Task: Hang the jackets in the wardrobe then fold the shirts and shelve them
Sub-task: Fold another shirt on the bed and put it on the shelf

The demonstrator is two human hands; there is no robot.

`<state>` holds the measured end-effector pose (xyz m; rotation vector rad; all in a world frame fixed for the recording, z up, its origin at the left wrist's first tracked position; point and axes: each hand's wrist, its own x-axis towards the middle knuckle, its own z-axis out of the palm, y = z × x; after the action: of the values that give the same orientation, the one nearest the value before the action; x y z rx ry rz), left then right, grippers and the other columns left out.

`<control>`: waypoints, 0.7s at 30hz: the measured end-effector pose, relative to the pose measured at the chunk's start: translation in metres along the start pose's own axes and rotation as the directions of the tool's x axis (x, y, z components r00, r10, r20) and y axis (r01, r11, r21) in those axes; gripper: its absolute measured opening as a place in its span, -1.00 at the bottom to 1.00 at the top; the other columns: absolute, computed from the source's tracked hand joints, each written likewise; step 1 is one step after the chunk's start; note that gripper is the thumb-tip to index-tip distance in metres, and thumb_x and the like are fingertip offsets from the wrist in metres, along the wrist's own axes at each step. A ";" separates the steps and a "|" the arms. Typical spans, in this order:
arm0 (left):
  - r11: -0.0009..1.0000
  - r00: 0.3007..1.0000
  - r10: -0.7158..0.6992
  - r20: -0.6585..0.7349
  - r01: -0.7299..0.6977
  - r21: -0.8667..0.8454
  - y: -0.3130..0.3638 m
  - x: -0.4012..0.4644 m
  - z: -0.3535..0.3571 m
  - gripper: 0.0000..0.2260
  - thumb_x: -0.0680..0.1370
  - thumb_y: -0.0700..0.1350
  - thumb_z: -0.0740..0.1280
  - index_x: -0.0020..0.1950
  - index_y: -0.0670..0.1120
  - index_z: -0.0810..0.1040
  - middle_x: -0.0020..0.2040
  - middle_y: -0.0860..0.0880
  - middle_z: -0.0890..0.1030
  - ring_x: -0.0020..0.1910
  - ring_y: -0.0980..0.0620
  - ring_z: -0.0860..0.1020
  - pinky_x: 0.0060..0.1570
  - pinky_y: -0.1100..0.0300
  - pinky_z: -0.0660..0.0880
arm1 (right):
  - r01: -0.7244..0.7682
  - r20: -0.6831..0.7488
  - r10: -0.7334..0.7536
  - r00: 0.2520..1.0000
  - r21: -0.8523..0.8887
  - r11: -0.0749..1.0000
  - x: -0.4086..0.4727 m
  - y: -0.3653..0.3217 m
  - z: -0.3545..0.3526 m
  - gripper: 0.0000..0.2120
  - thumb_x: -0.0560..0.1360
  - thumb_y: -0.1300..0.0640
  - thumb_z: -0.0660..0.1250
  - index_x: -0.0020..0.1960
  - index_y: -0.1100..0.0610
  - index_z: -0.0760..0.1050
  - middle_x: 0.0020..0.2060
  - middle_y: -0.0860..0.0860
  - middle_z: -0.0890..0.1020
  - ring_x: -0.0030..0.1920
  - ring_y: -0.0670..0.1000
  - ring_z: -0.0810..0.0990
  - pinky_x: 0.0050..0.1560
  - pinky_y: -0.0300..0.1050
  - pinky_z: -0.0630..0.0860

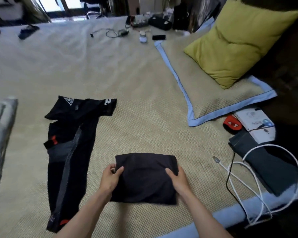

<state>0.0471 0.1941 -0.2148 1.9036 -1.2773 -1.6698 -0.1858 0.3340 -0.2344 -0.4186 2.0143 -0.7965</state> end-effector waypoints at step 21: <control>0.796 0.370 0.594 0.715 -0.400 -0.454 0.349 -0.269 -0.115 -0.73 0.59 -0.14 0.37 0.28 -0.19 0.55 0.14 -0.11 0.69 0.10 -0.13 0.64 0.01 0.05 0.62 | 0.607 -0.846 -0.215 0.488 0.152 0.780 -0.449 -0.244 -0.132 -0.57 0.50 -0.12 0.48 0.24 0.08 0.52 0.17 0.00 0.67 0.17 -0.03 0.65 0.27 0.00 0.57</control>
<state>0.0269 0.1696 0.2398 0.3411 -1.6544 -2.2626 -0.0603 0.4586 0.2632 -0.3186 2.4443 -2.0304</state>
